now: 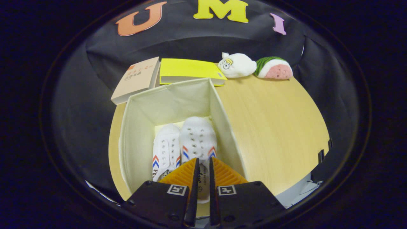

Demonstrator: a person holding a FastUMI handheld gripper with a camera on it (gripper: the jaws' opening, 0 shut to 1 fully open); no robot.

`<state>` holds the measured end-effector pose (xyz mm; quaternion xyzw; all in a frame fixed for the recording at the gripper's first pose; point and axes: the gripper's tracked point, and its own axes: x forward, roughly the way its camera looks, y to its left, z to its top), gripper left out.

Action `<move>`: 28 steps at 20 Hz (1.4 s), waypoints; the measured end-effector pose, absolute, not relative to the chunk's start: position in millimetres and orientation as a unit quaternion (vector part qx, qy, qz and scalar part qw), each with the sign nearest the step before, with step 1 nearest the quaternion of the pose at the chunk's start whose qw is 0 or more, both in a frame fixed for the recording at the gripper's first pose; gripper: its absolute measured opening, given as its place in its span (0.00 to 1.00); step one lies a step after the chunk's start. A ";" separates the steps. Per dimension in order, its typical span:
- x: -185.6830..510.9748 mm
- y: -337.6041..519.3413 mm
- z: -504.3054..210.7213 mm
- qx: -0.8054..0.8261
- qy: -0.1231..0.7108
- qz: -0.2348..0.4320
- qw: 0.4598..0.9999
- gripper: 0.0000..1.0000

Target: Open the storage box then place both shoes into the box .Put the left shoe in first, then the right shoe, with the right side of both shoes facing outward in a uniform manner.

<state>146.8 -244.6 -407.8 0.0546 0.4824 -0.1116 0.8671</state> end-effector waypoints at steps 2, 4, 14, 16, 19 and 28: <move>139.0 -245.5 -394.8 0.057 0.480 -0.107 0.869 0.40; 132.5 -252.0 -380.7 0.051 0.469 -0.105 0.875 0.54; 121.1 -306.9 -275.0 -0.016 0.323 -0.071 0.943 0.86; 116.1 -326.0 -253.3 -0.026 0.291 -0.078 0.953 0.86; 110.3 -344.3 -214.8 -0.027 0.228 -0.075 0.970 0.86; 81.9 -378.4 -114.0 -0.031 0.099 -0.060 0.993 1.00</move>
